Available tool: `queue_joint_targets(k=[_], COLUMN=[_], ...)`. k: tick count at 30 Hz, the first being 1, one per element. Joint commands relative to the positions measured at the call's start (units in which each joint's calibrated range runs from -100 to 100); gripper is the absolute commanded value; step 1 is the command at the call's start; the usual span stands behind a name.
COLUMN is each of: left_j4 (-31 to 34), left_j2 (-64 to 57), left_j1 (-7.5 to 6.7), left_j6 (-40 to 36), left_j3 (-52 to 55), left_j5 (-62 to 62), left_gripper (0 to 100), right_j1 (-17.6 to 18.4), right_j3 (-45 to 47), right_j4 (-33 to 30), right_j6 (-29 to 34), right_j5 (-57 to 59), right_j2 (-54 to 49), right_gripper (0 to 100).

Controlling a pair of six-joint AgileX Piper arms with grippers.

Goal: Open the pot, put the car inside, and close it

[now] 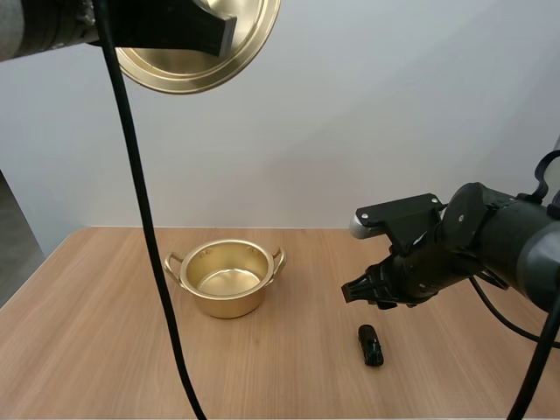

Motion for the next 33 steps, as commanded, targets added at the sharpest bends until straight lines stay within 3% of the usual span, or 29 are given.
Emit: queue_joint_targets(k=[1, 18, 33], left_j4=[0.0, -0.5, -0.9], left_j2=[0.0, 0.0, 0.1], left_j1=[0.05, 0.05, 0.1], left_j6=[0.0, 0.0, 0.0], left_j3=[0.0, 0.0, 0.0], left_j5=[0.0, 1.5, 1.4], left_gripper=[0, 0, 0], right_j1=[0.0, 0.0, 1.5], right_j3=[-0.1, -0.1, -0.1], right_j4=[0.2, 0.6, 0.1], right_j6=[0.0, -0.6, -1.5], right_j5=[-0.1, -0.3, -3.9], right_j2=[0.0, 12.6, 17.5], right_gripper=[87, 87, 87])
